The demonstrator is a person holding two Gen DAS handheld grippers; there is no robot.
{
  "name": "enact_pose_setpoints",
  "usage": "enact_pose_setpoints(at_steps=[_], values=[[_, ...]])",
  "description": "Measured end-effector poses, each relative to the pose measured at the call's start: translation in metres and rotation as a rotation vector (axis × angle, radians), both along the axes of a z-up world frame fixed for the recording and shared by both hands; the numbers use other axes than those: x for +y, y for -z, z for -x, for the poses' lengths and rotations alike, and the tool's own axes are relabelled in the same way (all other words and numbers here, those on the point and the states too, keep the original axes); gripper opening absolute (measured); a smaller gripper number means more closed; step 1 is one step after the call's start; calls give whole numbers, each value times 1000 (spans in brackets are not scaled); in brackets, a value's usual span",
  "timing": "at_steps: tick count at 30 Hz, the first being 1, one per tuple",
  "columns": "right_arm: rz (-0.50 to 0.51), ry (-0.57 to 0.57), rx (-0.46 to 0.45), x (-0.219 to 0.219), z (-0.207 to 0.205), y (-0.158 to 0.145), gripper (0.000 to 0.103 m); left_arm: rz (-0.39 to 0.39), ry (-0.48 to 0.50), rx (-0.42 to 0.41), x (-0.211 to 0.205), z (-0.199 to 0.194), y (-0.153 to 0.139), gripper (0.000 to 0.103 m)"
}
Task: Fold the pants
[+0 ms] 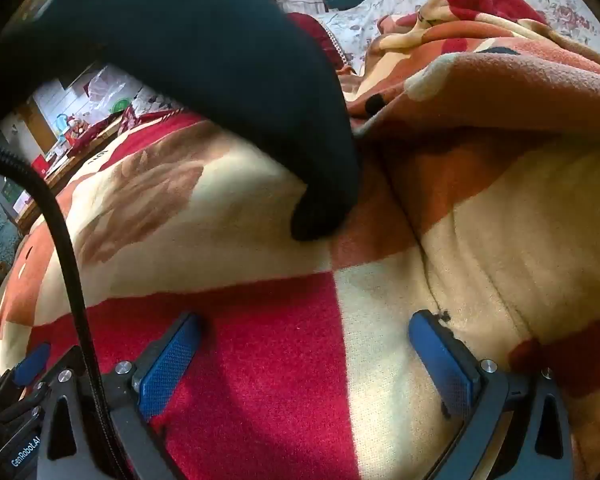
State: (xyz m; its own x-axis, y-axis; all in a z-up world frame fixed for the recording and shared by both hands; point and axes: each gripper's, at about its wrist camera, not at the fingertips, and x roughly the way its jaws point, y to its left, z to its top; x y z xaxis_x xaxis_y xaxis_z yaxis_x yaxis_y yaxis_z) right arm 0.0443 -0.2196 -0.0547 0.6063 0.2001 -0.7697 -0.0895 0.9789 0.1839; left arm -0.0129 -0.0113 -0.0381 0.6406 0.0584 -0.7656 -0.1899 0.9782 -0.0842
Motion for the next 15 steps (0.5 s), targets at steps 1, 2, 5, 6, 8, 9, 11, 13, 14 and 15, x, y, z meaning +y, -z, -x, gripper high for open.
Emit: enact_pose_setpoints(at_steps=[1, 2, 5, 6, 8, 9, 11, 13, 14, 15], values=[[0, 0, 0, 0, 0, 0, 103, 1, 0, 2, 0, 0, 0, 86], [0, 0, 0, 0, 0, 0, 103, 1, 0, -1, 0, 0, 0, 86], [-1, 0, -1, -1, 0, 0, 103, 0, 0, 0, -1, 0, 0, 86], [1, 0, 0, -6, -3, -1, 103, 1, 0, 0, -1, 0, 0, 86], [-1, 0, 0, -3, -4, 1, 103, 1, 0, 1, -1, 0, 0, 86], [0, 0, 0, -1, -4, 1, 103, 1, 0, 0, -1, 0, 1, 86], [0, 0, -1, -1, -4, 1, 103, 1, 0, 0, -1, 0, 1, 86], [-1, 0, -2, -4, -1, 1, 103, 0, 0, 0, -1, 0, 1, 86], [0, 1, -1, -4, 0, 1, 103, 0, 0, 1, 0, 0, 0, 86], [1, 1, -1, -4, 0, 1, 103, -8, 0, 4, -1, -1, 0, 86]])
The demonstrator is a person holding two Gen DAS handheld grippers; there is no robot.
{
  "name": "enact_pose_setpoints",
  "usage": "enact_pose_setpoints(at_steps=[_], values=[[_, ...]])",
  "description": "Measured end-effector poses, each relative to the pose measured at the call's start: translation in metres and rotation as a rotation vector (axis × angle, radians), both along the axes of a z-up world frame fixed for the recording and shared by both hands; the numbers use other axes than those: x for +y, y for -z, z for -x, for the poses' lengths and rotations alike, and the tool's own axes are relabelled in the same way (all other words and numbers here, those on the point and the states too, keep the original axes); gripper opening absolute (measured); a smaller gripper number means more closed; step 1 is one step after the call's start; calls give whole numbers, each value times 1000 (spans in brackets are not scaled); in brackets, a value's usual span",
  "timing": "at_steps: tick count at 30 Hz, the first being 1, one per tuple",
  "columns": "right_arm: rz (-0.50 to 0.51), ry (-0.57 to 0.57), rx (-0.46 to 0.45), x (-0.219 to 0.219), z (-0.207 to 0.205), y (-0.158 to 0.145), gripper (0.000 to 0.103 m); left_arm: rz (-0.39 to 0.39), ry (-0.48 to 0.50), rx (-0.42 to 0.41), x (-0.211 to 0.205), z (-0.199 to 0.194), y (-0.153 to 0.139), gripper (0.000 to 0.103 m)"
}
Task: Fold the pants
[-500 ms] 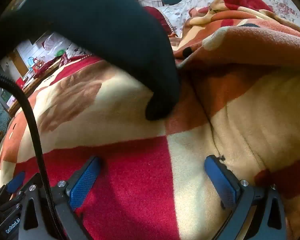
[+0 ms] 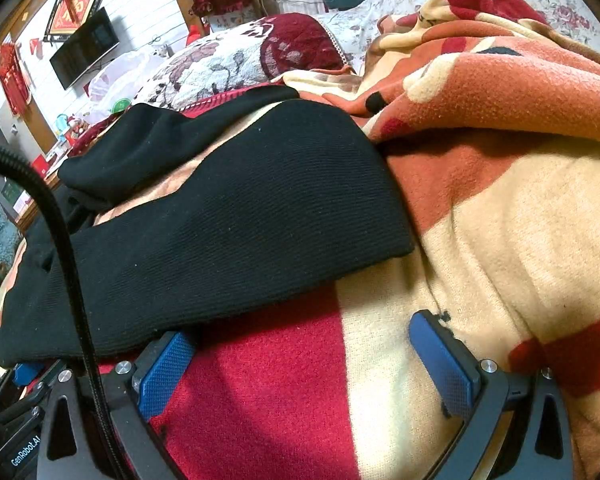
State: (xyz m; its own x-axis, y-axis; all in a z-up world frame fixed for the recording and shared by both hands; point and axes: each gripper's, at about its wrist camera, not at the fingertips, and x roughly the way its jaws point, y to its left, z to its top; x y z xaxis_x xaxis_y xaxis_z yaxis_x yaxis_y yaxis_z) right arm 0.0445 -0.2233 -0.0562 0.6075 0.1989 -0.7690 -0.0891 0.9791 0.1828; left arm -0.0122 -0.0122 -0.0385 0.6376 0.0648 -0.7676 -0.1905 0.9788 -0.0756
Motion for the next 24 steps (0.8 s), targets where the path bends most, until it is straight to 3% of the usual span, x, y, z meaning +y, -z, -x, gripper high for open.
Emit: enact_pose_setpoints(at_steps=[2, 6, 9, 13, 16, 21, 24], values=[[0, 0, 0, 2, -1, 1, 103, -30, -1, 2, -4, 0, 0, 86], [12, 1, 4, -1, 0, 1, 103, 5, -1, -1, 1, 1, 2, 86], [50, 1, 5, 5, -2, 0, 103, -29, -2, 5, -4, 2, 1, 86], [-8, 1, 0, 0, -1, -1, 103, -43, 35, 56, -3, 1, -5, 86], [23, -2, 15, 7, -4, -2, 103, -66, 71, 99, -1, 3, -15, 85], [14, -53, 81, 12, -10, -17, 103, -65, 63, 30, 3, 14, -46, 85], [0, -123, 40, 22, -4, -39, 103, -49, 47, 17, 8, 15, -59, 85]])
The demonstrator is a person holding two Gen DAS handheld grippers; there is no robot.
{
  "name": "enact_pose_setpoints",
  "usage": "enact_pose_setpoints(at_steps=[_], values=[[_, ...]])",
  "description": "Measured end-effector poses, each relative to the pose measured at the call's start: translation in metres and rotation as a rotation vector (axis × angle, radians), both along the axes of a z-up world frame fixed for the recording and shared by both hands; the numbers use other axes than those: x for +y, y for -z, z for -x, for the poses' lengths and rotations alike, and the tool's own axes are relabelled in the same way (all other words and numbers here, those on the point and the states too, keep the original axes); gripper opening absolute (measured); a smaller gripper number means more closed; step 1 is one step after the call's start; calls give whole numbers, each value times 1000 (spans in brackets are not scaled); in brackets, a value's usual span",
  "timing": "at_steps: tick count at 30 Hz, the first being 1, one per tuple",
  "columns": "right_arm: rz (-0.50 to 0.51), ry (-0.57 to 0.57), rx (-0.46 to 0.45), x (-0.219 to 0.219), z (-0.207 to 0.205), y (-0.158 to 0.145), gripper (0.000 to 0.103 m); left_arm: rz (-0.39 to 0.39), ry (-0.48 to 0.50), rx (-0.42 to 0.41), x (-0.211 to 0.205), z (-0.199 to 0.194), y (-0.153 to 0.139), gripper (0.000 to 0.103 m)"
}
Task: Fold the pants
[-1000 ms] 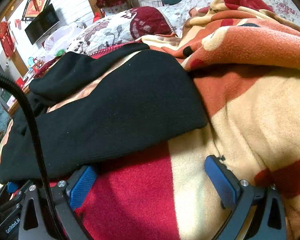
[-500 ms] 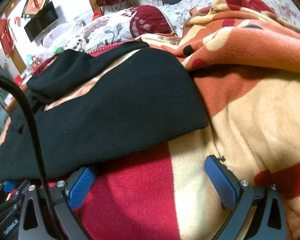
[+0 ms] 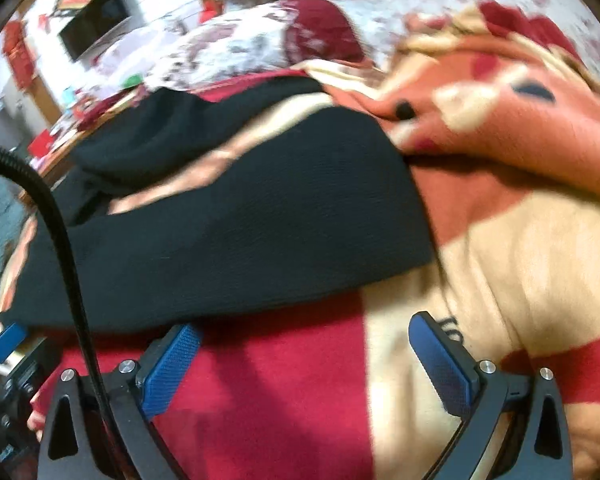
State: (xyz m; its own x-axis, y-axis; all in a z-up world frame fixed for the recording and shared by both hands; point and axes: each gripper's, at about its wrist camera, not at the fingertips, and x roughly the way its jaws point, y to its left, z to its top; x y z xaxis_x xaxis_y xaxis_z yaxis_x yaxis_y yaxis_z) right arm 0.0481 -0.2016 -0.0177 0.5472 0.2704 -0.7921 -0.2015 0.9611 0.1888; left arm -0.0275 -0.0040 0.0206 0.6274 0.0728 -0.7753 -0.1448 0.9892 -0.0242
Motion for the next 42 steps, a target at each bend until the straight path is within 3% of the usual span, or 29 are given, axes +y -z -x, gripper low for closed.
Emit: enact_pose_setpoints(at_steps=[5, 14, 30, 42], values=[[-4, -65, -130, 18, 8, -47, 103, -26, -23, -50, 9, 2, -26, 85], [-49, -71, -92, 26, 5, -83, 103, 21, -50, -78, 23, -1, -49, 85], [-35, -84, -67, 20, -1, -75, 101, 56, -78, -38, 33, -7, -39, 85], [-43, -116, -11, 32, -23, -55, 98, 78, -139, 14, 63, -24, -21, 85]])
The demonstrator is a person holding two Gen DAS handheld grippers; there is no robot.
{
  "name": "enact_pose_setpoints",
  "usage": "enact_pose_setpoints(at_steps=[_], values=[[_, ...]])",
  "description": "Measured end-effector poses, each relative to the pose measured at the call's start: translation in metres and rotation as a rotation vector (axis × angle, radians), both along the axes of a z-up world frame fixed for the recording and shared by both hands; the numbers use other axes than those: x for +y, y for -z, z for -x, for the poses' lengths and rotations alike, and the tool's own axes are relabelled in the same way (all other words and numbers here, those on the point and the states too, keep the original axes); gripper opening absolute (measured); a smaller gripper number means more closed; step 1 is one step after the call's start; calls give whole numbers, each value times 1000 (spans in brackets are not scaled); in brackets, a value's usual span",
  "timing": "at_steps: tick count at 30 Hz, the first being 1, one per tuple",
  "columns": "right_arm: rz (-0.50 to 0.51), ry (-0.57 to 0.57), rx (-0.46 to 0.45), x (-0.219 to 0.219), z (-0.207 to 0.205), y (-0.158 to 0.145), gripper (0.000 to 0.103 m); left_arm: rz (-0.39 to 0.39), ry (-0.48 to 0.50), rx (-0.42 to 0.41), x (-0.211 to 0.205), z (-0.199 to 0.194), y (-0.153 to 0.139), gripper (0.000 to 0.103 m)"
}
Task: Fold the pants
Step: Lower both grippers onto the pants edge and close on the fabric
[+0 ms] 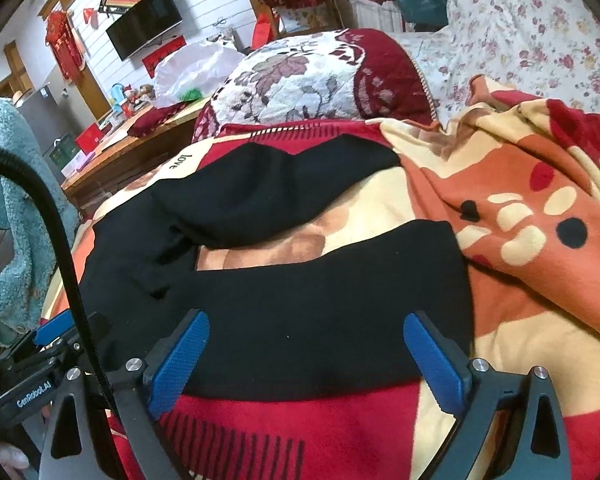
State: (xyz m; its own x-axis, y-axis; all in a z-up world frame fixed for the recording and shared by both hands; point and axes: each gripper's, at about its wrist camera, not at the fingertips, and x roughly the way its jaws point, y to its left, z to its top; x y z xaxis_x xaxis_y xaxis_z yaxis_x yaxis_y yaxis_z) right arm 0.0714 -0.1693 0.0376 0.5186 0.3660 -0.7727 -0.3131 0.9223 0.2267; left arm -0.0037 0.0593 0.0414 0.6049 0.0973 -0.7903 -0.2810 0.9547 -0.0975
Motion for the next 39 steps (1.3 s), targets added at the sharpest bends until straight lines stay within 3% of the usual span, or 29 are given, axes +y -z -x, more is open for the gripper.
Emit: enact_pose_setpoints(at_steps=[9, 16, 22, 28, 32, 35, 39], values=[[7, -30, 20, 11, -28, 6, 97, -20, -16, 9, 43, -18, 5, 85], [19, -43, 17, 20, -72, 7, 97, -24, -48, 17, 116, -37, 10, 85], [5, -52, 21, 22, -117, 8, 97, 81, -115, 34, 192, -59, 15, 85], [13, -6, 23, 11, -180, 6, 97, 96, -162, 60, 238, -84, 21, 85], [42, -16, 26, 11, -225, 8, 97, 113, -139, 82, 256, -98, 29, 85], [79, -72, 56, 22, -257, 15, 84, 149, -93, 82, 265, -104, 34, 85], [98, -85, 82, 29, -277, 27, 83, 145, -32, 103, 266, -115, 37, 85]])
